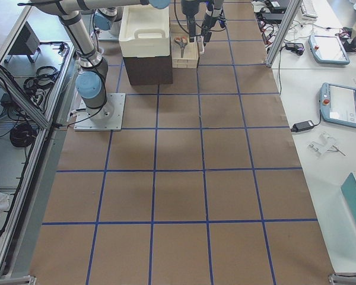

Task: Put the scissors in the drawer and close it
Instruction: 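Push the drawer front with the left gripper, sliding the drawer shut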

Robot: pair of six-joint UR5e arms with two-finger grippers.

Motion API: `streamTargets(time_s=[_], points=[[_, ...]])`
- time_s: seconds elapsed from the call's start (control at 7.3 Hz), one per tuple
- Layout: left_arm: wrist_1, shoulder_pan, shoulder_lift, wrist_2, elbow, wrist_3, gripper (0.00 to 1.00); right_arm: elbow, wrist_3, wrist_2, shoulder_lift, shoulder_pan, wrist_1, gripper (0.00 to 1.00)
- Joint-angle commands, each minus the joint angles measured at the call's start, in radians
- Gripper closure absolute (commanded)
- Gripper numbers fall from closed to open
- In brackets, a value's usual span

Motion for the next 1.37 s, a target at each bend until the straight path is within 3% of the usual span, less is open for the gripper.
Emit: streamTargets(time_s=[0.0,1.23], points=[[-0.036,0.000,0.021,0.000,0.002,0.000,0.00,0.004,0.006,-0.007,0.002,0.000,-0.013,0.00],[-0.157,-0.002,0.026,0.000,-0.001,-0.025,0.00,0.003,0.019,-0.002,0.002,0.002,-0.020,0.00]])
